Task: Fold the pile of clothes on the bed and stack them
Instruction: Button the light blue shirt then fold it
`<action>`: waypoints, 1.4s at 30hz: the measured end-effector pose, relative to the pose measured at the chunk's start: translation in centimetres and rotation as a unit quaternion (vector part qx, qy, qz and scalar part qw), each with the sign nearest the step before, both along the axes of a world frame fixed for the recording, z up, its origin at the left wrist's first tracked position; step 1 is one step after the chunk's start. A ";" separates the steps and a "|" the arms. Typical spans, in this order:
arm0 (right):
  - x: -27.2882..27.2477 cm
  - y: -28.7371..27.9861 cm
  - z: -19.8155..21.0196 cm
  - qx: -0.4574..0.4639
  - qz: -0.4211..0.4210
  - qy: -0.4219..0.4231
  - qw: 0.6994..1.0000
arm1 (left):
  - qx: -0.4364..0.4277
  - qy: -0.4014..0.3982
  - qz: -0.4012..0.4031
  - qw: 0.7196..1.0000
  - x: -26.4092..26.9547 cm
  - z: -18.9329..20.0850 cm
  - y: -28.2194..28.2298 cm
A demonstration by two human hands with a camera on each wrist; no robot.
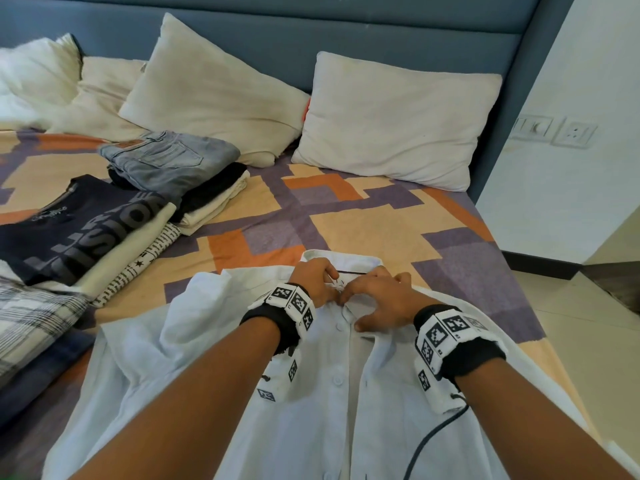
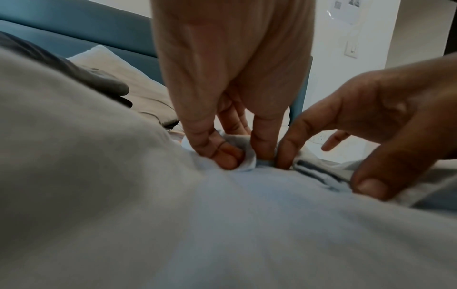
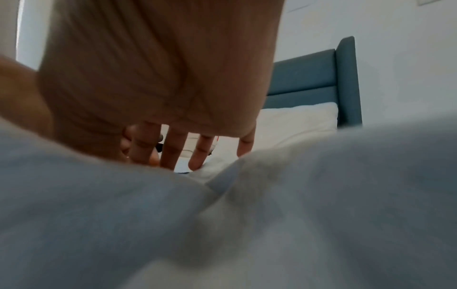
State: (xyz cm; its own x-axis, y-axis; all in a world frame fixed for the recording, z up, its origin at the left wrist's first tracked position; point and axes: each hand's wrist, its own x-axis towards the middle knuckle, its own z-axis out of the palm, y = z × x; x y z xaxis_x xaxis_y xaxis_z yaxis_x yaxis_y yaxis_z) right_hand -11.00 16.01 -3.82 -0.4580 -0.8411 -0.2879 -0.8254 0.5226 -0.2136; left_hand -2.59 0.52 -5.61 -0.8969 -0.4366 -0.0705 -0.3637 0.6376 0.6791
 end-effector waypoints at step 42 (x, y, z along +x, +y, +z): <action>-1.2 -3.4 -0.6 -0.115 -0.158 -0.066 0.978 | 0.240 0.004 -0.020 0.970 -1.2 -1.2 -0.5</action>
State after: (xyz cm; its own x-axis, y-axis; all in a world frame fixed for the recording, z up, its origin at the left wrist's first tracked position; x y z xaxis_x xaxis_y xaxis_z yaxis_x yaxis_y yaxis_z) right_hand -12.25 12.61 -4.39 -0.6778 -0.7123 -0.1821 -0.5868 0.6734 -0.4497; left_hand -3.80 -0.01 -6.81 -0.9136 -0.3204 -0.2503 -0.3388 0.2597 0.9043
